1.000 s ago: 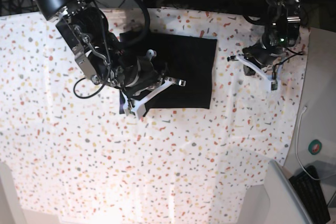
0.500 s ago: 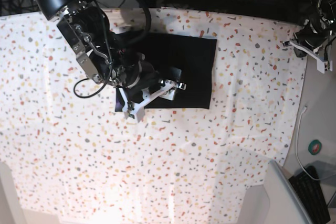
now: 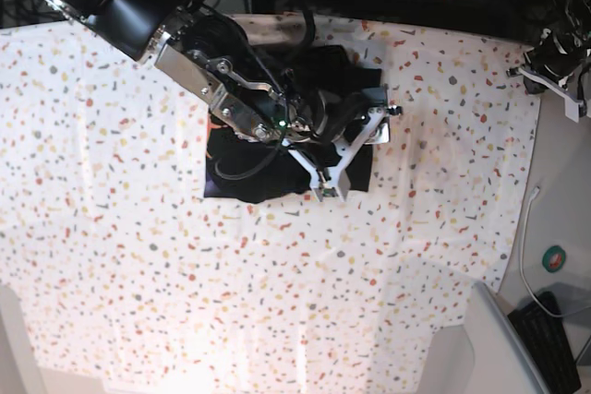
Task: Layout the t-shirt on the table in an organized manner, then fold the t-shirt properly
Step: 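Press and smooth the folded stack with the right gripper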
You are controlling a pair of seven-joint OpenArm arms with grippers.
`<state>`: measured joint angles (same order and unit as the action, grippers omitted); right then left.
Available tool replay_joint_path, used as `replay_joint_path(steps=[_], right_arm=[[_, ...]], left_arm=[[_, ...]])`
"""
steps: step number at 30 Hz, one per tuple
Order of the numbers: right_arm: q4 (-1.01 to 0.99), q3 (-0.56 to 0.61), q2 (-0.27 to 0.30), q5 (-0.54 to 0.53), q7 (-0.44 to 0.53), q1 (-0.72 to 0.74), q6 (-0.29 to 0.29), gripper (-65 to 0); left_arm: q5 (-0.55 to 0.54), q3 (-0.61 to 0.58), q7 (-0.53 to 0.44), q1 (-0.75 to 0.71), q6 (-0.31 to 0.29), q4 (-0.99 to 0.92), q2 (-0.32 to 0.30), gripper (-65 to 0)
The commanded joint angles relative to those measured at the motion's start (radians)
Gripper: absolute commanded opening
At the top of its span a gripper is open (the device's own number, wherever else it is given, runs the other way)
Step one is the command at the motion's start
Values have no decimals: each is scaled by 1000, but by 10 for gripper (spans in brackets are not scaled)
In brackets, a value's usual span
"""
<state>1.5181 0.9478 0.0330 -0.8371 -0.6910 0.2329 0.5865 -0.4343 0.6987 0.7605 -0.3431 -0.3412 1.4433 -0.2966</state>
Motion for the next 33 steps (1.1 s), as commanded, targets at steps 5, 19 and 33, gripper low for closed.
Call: replay_joint_path(steps=[5,19,33], right_arm=[[178,99,29,-4,6,90,0,-218],[154,-137,161,160,138,-68,71,-650],[362,-82,183,530,96,-338,79,-650]], left_arm=[[-2,11,-19,32,0,-46,-20,-650],[4,3,-22,14,-3,-59,-22,-650],[59,5,-236,-107,-312,-141,-63,-650]])
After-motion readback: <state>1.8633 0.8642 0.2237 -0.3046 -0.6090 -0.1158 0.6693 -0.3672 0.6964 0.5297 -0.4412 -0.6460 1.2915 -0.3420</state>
